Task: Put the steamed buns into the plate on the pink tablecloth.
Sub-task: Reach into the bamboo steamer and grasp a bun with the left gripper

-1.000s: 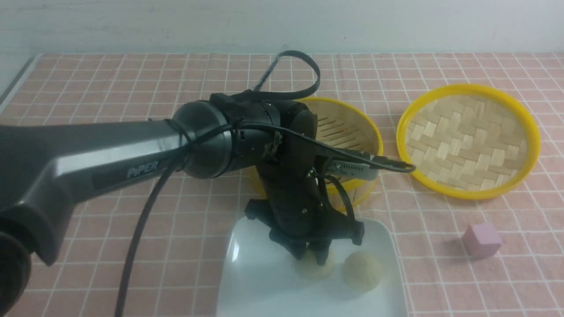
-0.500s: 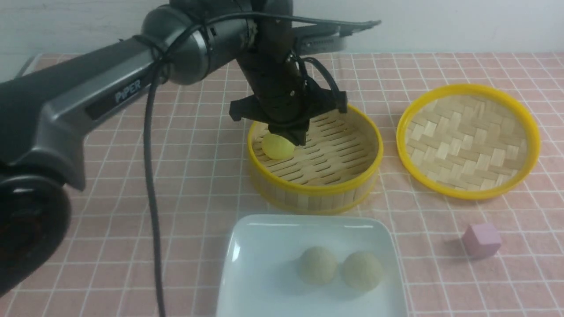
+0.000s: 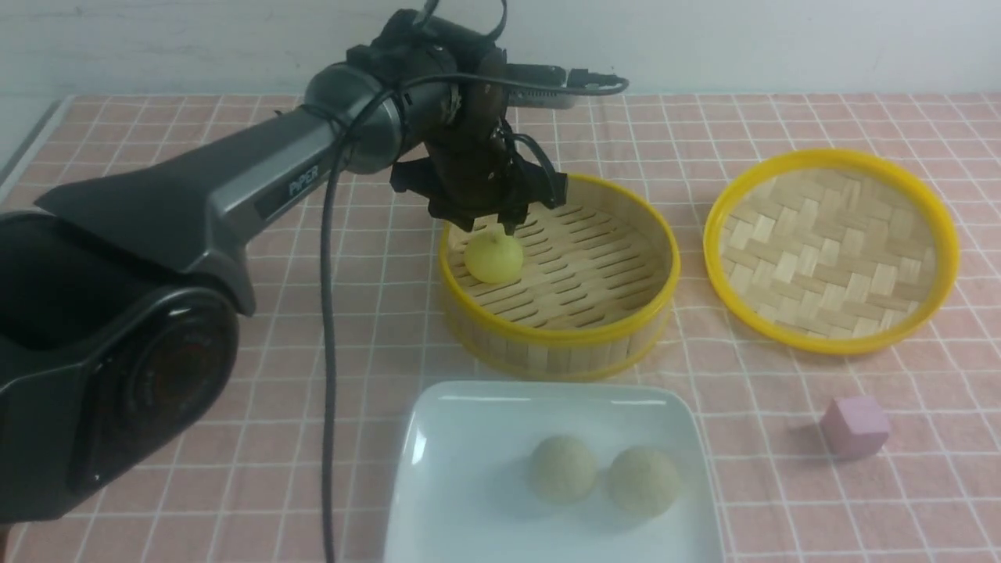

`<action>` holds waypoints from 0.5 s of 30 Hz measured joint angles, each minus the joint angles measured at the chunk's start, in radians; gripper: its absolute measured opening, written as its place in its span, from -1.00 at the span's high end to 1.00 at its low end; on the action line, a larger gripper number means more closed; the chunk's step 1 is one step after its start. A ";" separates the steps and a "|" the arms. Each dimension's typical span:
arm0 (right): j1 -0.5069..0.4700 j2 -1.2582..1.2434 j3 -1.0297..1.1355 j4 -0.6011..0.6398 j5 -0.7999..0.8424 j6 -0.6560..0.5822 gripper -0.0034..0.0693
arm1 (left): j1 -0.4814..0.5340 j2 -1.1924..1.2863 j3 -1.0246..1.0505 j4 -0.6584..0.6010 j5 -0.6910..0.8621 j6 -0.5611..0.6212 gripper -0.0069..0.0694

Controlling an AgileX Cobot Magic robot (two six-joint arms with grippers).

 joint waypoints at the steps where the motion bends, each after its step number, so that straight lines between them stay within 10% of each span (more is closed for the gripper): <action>1: 0.000 0.000 0.000 0.001 -0.001 0.000 0.67 | 0.000 0.003 0.000 0.007 -0.001 -0.002 -0.13; 11: 0.000 0.000 0.000 0.012 -0.002 0.000 0.64 | 0.000 0.053 -0.016 -0.074 0.025 0.030 0.71; 15: 0.000 0.000 0.000 0.027 -0.002 0.000 0.63 | 0.000 -0.004 -0.064 -0.147 0.128 0.085 0.77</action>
